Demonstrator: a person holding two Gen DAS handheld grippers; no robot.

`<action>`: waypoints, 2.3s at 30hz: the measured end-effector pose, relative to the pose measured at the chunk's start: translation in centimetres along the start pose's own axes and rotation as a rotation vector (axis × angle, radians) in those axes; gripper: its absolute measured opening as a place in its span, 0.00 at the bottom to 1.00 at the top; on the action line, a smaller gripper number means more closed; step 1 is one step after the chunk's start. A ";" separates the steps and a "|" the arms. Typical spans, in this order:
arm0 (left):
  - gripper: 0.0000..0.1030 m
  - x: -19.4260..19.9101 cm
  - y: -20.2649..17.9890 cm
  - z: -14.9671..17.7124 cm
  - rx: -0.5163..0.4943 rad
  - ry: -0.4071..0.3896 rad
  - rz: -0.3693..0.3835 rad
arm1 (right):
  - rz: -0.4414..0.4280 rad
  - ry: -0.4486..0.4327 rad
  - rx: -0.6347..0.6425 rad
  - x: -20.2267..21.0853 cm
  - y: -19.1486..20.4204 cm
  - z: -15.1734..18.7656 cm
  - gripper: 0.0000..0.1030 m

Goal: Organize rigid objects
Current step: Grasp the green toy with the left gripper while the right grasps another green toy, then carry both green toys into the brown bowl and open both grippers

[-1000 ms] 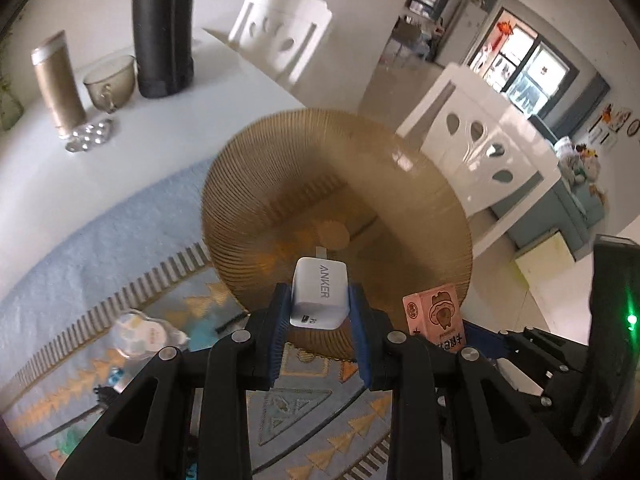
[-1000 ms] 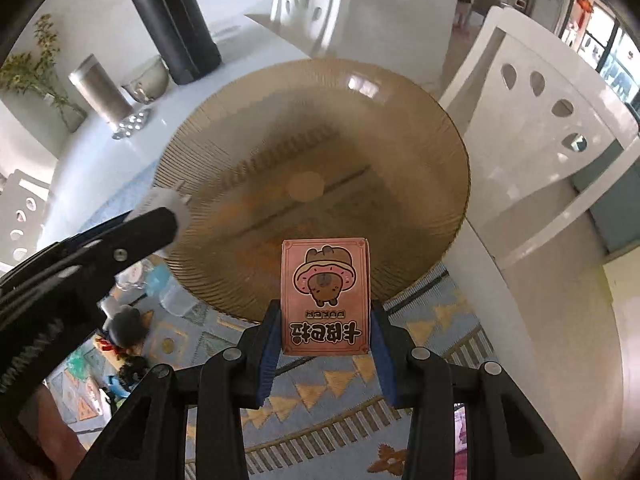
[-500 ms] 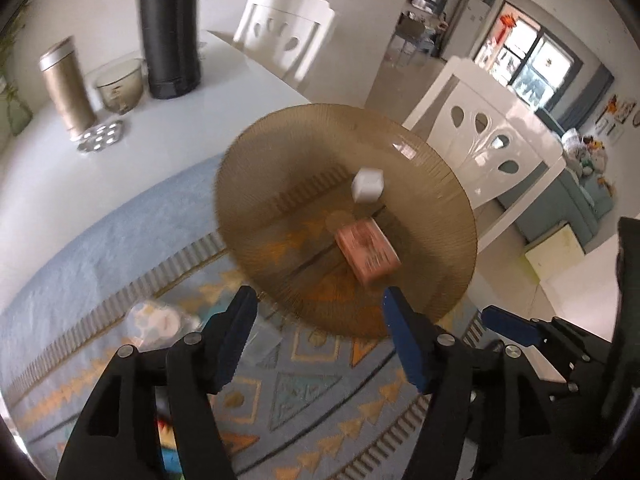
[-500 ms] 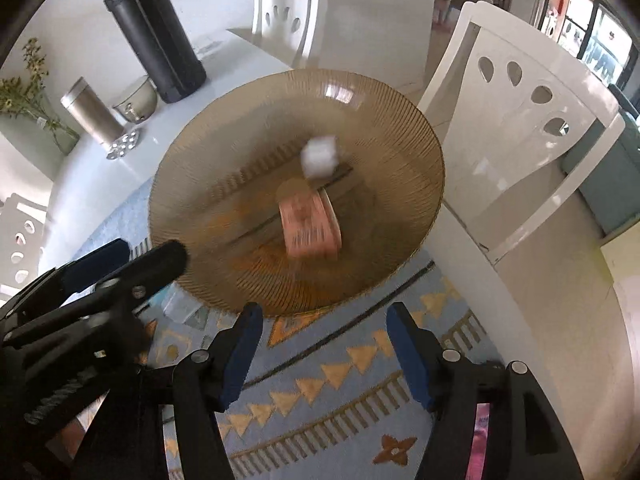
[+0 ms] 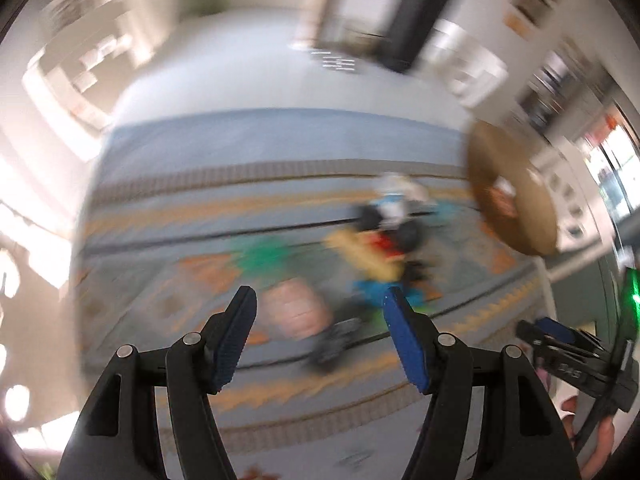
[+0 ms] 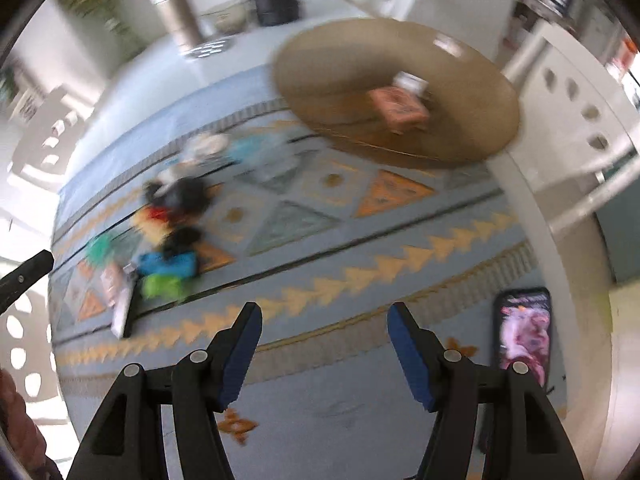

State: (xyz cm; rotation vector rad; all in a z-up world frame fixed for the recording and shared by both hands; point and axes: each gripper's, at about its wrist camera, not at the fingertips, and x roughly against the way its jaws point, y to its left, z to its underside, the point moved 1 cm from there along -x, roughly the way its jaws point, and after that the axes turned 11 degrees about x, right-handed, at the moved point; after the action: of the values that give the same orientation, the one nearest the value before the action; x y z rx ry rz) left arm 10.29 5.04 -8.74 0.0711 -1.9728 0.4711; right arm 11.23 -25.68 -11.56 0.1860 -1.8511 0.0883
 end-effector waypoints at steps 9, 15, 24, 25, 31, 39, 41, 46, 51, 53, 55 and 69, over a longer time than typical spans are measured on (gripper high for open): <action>0.62 -1.6 3.8 3.1 -0.030 0.081 -0.029 | -0.121 0.046 0.143 -1.6 6.6 0.0 0.62; 0.61 -4.7 2.9 2.5 -0.012 0.124 0.017 | -0.176 0.095 0.156 -3.2 7.7 0.2 0.62; 0.60 -9.6 2.9 -3.2 -0.031 0.139 -0.041 | -0.360 0.111 0.176 -7.1 9.8 -2.8 0.62; 0.60 -9.9 2.6 -3.4 -0.041 0.142 -0.046 | -0.375 0.130 0.158 -7.8 10.2 -3.2 0.62; 0.60 -11.2 1.4 -3.0 -0.098 0.150 -0.064 | -0.402 0.132 0.093 -8.9 11.2 -4.0 0.56; 0.43 -11.4 1.0 -3.1 -0.110 0.117 -0.053 | -0.409 0.116 0.038 -9.6 10.2 -4.0 0.36; 0.43 -10.6 1.3 -3.2 -0.079 0.093 -0.011 | -0.416 0.102 0.045 -9.0 9.5 -3.9 0.28; 0.43 -7.6 1.6 -3.1 -0.071 0.043 0.001 | -0.370 0.052 0.036 -6.5 6.0 -3.0 0.28; 0.43 -6.1 0.7 -1.4 -0.086 0.052 0.041 | -0.300 0.072 -0.011 -6.6 1.9 -1.1 0.28; 0.43 -6.0 0.0 -0.5 -0.095 0.062 0.052 | -0.275 0.084 -0.018 -6.9 0.9 -0.7 0.28; 0.43 -6.0 -0.7 0.3 -0.108 0.078 0.066 | -0.277 0.101 -0.007 -7.0 0.3 -0.5 0.30; 0.43 -6.0 -4.9 2.5 -0.220 0.136 0.114 | -0.195 0.069 0.100 -6.4 -1.3 -0.1 0.61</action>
State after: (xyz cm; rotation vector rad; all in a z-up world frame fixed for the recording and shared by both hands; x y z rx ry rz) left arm 12.07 -1.34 -13.44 -0.2081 -1.8885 0.3211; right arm 13.29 -26.43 -17.71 0.4268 -1.7520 0.0506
